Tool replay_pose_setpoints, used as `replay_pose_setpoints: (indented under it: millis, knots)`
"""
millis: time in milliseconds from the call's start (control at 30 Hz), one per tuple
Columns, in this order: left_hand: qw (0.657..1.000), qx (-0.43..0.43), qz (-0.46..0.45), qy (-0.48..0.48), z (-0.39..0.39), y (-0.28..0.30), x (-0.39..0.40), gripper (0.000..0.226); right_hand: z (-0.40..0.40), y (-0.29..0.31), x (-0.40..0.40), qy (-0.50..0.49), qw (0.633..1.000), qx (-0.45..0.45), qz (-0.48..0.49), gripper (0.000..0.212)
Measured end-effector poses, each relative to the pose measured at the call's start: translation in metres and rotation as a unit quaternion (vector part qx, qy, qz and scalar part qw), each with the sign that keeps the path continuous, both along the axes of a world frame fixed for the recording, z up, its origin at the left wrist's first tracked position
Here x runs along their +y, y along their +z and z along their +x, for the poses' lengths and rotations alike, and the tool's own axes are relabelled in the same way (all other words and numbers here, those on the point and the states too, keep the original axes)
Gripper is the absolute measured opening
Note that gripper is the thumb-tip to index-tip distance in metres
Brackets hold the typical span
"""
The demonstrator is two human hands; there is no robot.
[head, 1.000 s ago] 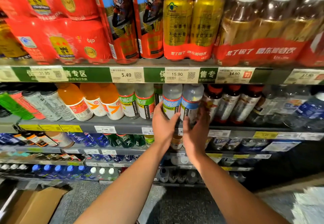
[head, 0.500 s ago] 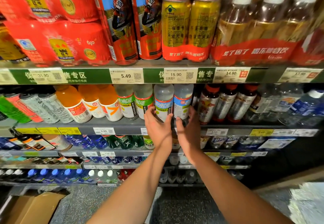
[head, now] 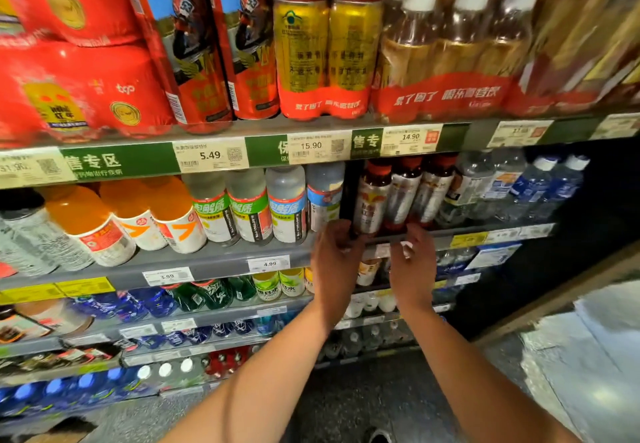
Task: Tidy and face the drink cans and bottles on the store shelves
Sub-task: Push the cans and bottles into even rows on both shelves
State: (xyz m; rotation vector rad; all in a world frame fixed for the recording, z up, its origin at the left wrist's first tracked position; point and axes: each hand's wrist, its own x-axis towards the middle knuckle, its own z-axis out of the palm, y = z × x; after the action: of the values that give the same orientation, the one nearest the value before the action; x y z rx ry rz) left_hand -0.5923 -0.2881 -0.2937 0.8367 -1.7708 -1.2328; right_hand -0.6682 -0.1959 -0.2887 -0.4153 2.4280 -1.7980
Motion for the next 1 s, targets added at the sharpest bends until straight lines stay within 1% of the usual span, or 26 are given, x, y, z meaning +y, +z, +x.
replay_pose_setpoints:
  millis: [67, 100, 167, 233, 300, 333, 400, 433, 533, 600, 633, 733, 867, 1000]
  knots:
    - [0.999, 0.014, 0.034, -0.026, -0.017, 0.001, 0.004, 0.036, -0.022, 0.004, 0.009, -0.023, 1.0, 0.015, -0.009, 0.041]
    - [0.998, 0.035, 0.048, -0.03, -0.028, 0.001, 0.007, 0.041, -0.034, 0.005, 0.014, -0.025, 0.999, 0.024, -0.003, 0.043]
    - [0.997, 0.055, 0.057, -0.007, -0.049, -0.002, 0.01, 0.055, -0.055, 0.007, 0.021, -0.02, 0.999, 0.03, 0.002, 0.045]
    - [0.998, 0.021, 0.057, 0.027, -0.066, -0.004, 0.009, 0.058, -0.07, 0.013, 0.028, -0.003, 0.999, 0.036, 0.01, 0.039]
    - [0.997, -0.036, 0.032, 0.064, -0.075, -0.006, 0.009, 0.06, -0.085, 0.016, 0.033, 0.03, 0.998, 0.04, 0.025, 0.038]
    - [0.996, -0.047, 0.015, 0.078, -0.077, -0.005, 0.012, 0.06, -0.092, 0.015, 0.034, 0.054, 0.998, 0.033, 0.017, 0.039]
    - [0.992, -0.053, -0.007, 0.113, -0.082, -0.006, 0.018, 0.058, -0.105, 0.009, 0.036, 0.113, 0.994, 0.001, 0.001, 0.046]
    - [0.99, -0.049, -0.016, 0.128, -0.085, -0.007, 0.02, 0.056, -0.11, 0.004, 0.036, 0.133, 0.991, 0.004, 0.009, 0.051]
    - [0.985, -0.046, -0.025, 0.162, -0.092, -0.008, 0.023, 0.052, -0.125, -0.022, 0.031, 0.135, 0.991, 0.023, 0.01, 0.061]
    - [0.982, -0.048, -0.022, 0.18, -0.095, -0.01, 0.023, 0.05, -0.129, -0.032, 0.029, 0.152, 0.988, 0.029, 0.022, 0.061]
    - [0.981, -0.05, -0.017, 0.186, -0.096, -0.011, 0.023, 0.051, -0.126, -0.022, 0.031, 0.161, 0.986, 0.029, 0.027, 0.061]
    - [0.981, -0.053, -0.012, 0.187, -0.096, -0.009, 0.022, 0.053, -0.123, -0.015, 0.032, 0.183, 0.983, 0.018, 0.023, 0.063]
    - [0.98, -0.05, -0.002, 0.193, -0.093, -0.004, 0.026, 0.044, -0.122, -0.012, 0.032, 0.197, 0.98, -0.019, 0.016, 0.066]
    - [0.97, -0.039, 0.012, 0.24, -0.093, 0.005, 0.036, 0.034, -0.123, -0.011, 0.038, 0.193, 0.981, -0.014, 0.019, 0.061]
